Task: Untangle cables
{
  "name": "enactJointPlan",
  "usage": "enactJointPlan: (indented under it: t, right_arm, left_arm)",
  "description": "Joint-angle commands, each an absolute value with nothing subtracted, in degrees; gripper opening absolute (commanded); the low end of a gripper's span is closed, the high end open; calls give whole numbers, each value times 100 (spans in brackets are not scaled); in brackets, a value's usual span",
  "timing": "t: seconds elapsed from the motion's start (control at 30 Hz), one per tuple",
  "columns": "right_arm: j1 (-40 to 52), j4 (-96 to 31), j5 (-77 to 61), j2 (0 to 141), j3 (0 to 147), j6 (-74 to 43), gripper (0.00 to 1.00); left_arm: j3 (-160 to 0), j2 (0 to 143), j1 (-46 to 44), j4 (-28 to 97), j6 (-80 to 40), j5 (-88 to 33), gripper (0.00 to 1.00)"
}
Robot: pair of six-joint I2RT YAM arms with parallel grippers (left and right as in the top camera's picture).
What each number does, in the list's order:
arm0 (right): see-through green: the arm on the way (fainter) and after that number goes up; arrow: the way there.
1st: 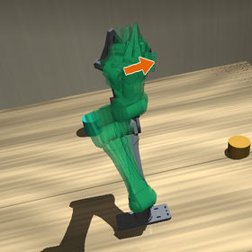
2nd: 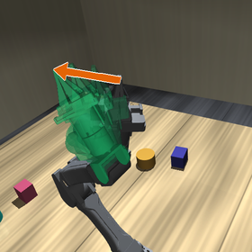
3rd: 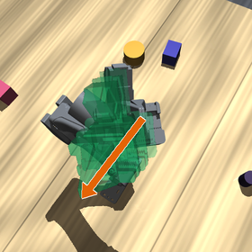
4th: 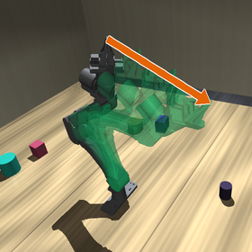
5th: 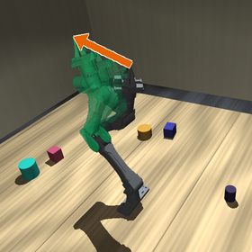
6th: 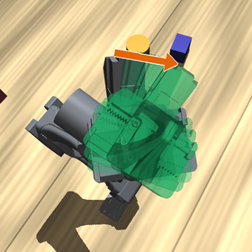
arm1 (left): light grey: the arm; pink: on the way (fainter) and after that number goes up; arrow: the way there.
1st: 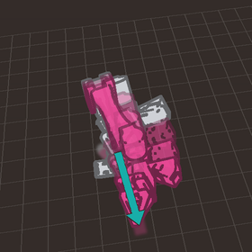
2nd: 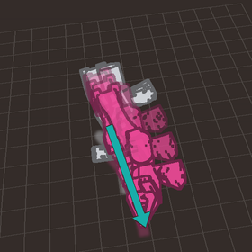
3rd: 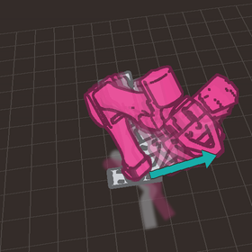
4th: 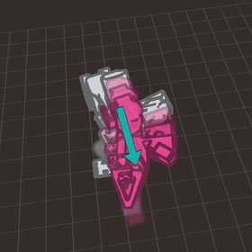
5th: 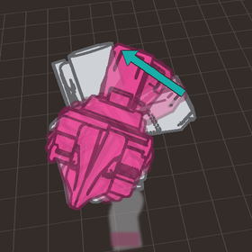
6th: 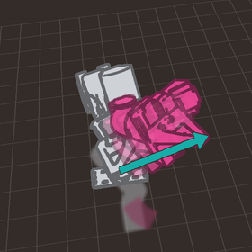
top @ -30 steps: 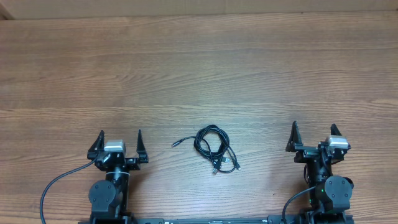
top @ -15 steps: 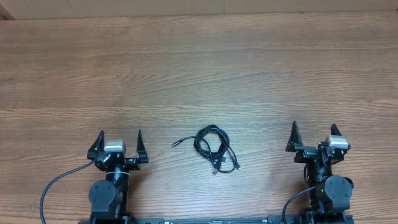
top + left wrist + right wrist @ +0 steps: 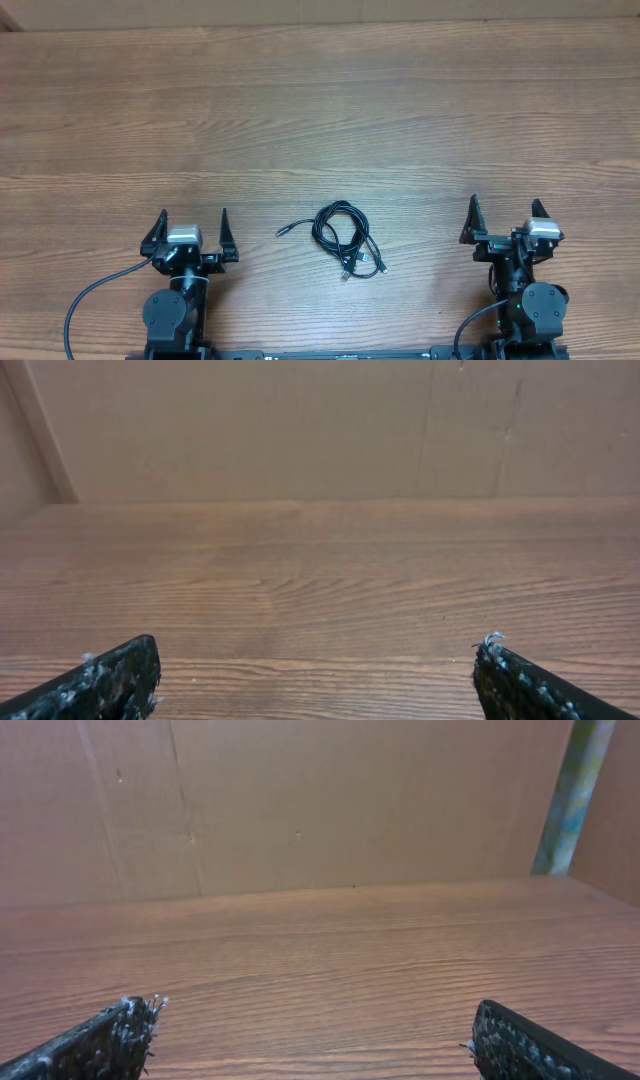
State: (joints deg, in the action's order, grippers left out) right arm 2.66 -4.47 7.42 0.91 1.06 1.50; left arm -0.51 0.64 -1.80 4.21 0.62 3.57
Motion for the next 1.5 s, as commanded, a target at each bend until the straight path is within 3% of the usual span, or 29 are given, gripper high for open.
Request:
enactJointPlan:
  t: [0.0,0.17,0.57,1.1,1.3,1.47]
  right_arm:
    - [290,-414,698,82,45,200,100]
    - [290,-414,698,82,45,200,100]
    - [290,-414,698,82,45,200,100]
    - [290,-414,698,82,45,198,100]
    - [290,-414,698,82,45,200,100]
    - [290,-414,698,82,45,200,100]
  left_arm:
    - [-27,25,-152,281,36,-165,100]
    - [-110,25,-152,117,-196,-1288,100]
    - [-1588,416,-152,847,-432,-1323,100]
    - [-4355,3481,-174,3044,-432,-2875,100]
    - [-5424,4733,-952,4099,-425,-2961,100]
    - [-5793,5544,-2252,4084,-362,-2078,100]
